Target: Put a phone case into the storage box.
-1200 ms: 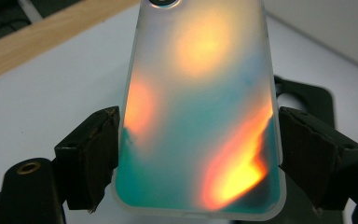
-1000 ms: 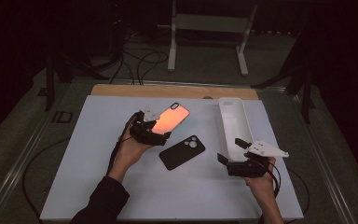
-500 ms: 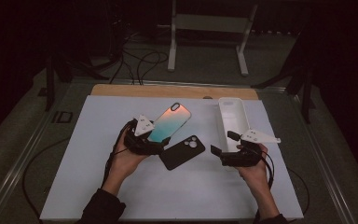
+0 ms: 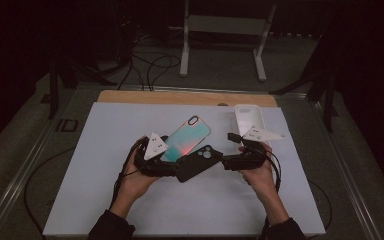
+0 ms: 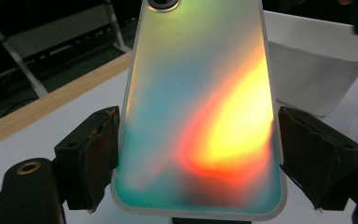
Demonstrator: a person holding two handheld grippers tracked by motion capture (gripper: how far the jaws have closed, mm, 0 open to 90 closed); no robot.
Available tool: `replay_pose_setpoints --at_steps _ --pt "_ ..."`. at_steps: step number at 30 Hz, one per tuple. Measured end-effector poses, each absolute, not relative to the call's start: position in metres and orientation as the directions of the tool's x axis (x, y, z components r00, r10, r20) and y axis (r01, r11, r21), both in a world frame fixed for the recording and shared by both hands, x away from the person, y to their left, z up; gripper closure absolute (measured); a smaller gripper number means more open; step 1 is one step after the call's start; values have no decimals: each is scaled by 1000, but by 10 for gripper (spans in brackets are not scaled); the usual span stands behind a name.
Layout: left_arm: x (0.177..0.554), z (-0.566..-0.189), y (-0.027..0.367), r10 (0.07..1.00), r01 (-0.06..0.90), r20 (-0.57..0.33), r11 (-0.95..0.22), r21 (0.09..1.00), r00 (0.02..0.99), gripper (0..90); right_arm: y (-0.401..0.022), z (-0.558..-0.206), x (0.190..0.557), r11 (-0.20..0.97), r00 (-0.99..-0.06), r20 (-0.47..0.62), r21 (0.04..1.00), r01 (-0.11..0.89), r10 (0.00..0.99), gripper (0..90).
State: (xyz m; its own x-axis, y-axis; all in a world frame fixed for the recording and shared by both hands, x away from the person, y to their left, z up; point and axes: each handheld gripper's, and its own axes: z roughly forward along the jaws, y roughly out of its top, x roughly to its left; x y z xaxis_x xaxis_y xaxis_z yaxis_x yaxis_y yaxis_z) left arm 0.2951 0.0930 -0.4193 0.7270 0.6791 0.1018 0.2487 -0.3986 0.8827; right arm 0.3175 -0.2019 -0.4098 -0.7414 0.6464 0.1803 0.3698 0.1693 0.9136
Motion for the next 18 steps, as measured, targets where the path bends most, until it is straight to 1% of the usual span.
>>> replay_pose_setpoints --at_steps 6,10,13,15,18 --pt "290 -423 92 666 228 107 -396 890 739 170 -183 -405 322 180 -763 191 910 373 617 76" --pt "287 -428 93 664 226 86 -369 901 743 170 -167 -401 325 187 -771 210 901 392 601 80" --pt "286 -428 92 660 221 85 -366 904 746 170 -162 -401 327 194 -754 216 889 415 620 117" --pt "286 -428 92 659 219 81 -360 907 748 170 -161 -401 330 175 -750 244 885 431 615 162" --pt "285 -428 91 657 217 79 -357 909 750 170 -159 -402 330 168 -742 260 878 448 618 281"
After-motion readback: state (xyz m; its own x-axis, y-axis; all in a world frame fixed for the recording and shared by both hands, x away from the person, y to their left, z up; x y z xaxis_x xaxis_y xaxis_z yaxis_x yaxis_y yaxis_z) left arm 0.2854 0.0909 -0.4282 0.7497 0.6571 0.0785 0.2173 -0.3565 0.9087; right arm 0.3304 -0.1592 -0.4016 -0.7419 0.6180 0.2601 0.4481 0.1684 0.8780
